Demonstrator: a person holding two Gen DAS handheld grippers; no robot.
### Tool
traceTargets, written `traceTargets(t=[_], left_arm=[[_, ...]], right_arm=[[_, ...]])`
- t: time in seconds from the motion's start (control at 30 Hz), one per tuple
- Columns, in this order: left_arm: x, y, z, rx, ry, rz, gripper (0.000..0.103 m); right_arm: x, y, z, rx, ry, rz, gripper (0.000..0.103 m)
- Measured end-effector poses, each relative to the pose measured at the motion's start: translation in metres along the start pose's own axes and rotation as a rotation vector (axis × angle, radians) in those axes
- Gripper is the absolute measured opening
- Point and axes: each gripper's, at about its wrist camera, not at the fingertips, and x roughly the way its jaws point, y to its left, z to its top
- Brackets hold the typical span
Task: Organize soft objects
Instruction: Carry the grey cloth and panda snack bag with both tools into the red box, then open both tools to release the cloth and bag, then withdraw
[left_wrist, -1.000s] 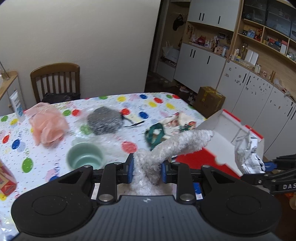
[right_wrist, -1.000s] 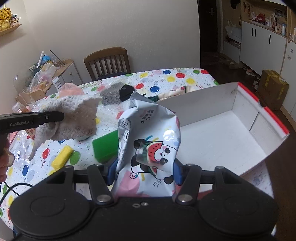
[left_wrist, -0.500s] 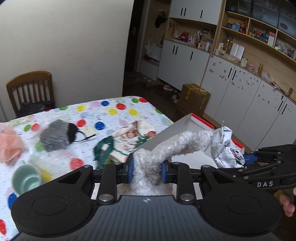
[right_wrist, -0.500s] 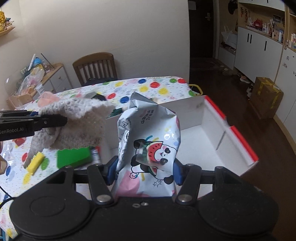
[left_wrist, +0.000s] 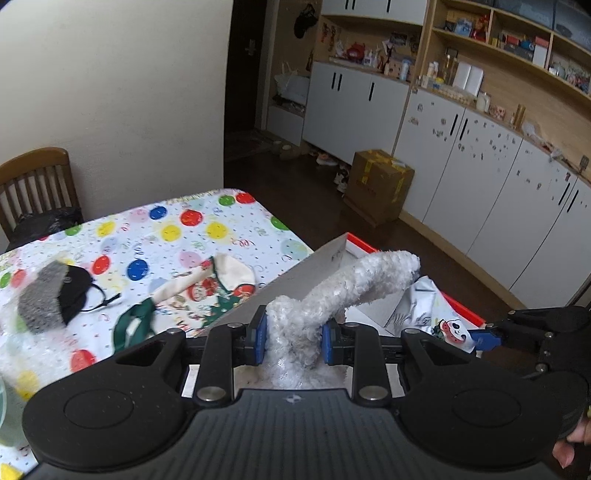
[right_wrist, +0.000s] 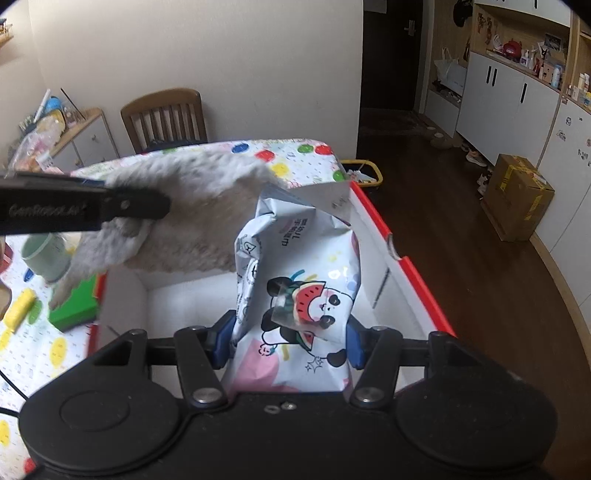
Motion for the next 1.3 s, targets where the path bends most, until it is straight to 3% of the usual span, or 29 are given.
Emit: traceTargets(t=[0.27,0.67,1.3], left_arm=[[0.062,-0.019,0.008,0.000,0.093,-0.001,0.027],[0.141,-0.022,0.001,0.011,0.229,0.056,0.027],[0.182,-0.025,-0.016,0.024,0.362,0.038,0.027]], right_arm=[[0.026,-0.011,0.008,-0.054,0.016,-0.018,0.056],[0.078,-0.020,0.013,-0.102,0.152,-0.031,0.056],[0.098,-0.014,0.011,-0.169,0.220,-0.071,0.059]])
